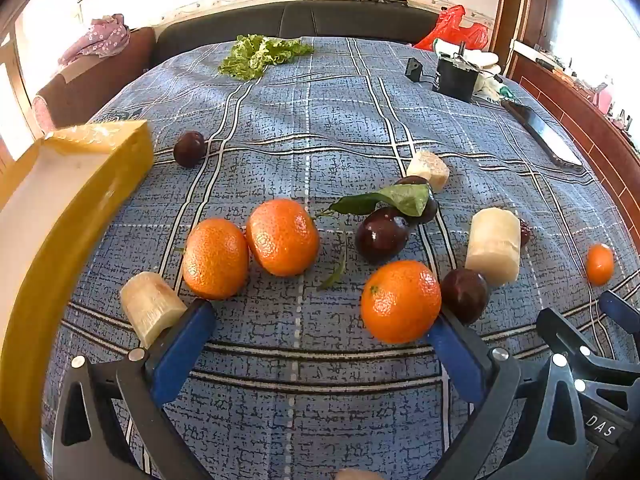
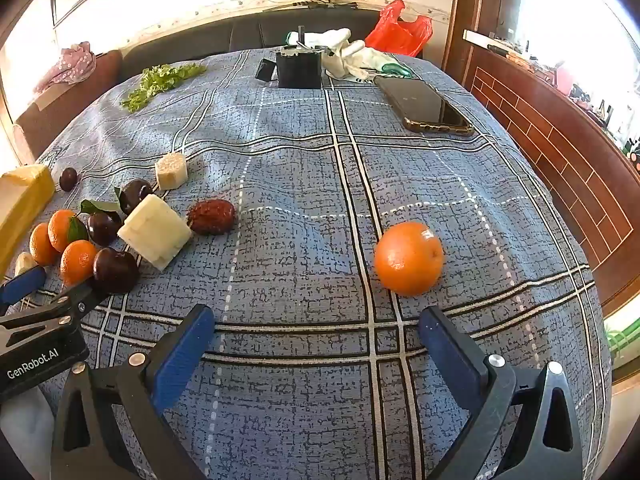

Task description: Organize fruits

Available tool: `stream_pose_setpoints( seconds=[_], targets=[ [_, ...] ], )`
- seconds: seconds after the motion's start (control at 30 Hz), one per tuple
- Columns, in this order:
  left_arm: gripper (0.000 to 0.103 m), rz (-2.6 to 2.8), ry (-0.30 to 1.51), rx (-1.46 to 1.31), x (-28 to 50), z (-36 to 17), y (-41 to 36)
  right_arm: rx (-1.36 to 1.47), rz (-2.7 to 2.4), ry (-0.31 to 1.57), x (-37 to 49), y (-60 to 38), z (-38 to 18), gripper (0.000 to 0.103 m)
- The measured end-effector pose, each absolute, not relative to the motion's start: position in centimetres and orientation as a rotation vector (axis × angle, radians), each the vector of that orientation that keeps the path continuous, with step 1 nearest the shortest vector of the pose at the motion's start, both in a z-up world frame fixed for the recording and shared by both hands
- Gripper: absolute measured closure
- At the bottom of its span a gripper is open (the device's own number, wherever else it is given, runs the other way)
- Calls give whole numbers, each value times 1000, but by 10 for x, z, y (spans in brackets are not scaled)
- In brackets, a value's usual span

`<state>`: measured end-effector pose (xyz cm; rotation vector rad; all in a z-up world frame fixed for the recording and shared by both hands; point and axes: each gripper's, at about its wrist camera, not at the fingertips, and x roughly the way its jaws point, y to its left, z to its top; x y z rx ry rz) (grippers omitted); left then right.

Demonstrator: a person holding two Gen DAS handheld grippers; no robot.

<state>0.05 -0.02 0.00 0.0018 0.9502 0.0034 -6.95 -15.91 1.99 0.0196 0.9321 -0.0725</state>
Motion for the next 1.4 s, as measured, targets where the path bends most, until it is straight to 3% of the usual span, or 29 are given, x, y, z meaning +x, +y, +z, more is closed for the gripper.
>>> stream_pose_setpoints(
  seconds=[1.4],
  targets=[
    [0,2,948,0,2,-1,-1,19,-73,934,-69,-159,20,0]
  ],
)
